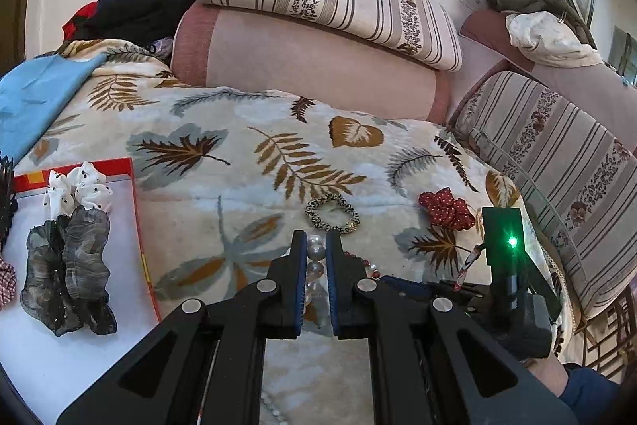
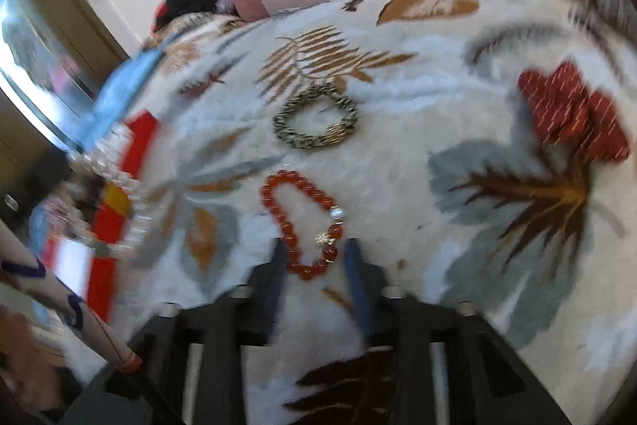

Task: Organize jewelry
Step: 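Grasp the pearl bracelet with the left tool while the right tool grasps the red bead bracelet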

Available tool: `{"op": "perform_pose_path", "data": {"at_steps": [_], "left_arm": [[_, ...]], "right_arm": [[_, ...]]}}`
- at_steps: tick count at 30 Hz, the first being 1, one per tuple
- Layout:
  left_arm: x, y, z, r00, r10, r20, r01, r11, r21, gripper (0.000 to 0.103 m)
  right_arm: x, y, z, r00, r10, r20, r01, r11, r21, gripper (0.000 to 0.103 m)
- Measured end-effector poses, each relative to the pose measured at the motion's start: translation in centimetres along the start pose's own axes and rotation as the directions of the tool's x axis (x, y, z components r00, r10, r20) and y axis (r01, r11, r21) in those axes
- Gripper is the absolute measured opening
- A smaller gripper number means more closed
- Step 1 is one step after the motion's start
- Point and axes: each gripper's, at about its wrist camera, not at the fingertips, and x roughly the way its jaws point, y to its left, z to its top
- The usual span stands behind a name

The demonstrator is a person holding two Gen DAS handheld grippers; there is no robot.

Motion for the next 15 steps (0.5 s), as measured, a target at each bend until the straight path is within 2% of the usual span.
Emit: {"op": "perform_pose_path", "data": {"at_steps": [1, 2, 9, 15], "left_arm": [[0.1, 0.1, 0.0, 1.000, -0.004, 0.000, 0.004, 1.000, -0.002, 0.009], [0.1, 0.2, 0.0, 1.000, -0.004, 0.002, 0.004, 1.000, -0.003, 0.009], [0.4, 0.5, -0.3, 1.000, -0.020, -0.002, 0.020, 1.000, 0.000, 0.009], [0.6, 0.8, -0.2, 1.000, -0.027, -0.001, 0.027, 1.000, -0.004, 0.009]], "right_arm": [[0.0, -0.1, 0.0, 1.000, -0.011, 0.000, 0.011, 1.000, -0.005, 0.008], [0.0, -0.4, 0.1, 1.000, -0.026, 0.003, 0.026, 1.000, 0.000, 0.008], [-2.9, -2.7, 0.4, 0.996, 0.050, 0.078, -0.058, 0.993, 0.105, 0.008], [-6.6, -2.7, 0.8, 0.970, 0.136, 0.203, -0.160, 0.981, 0.109, 0.008]]}}
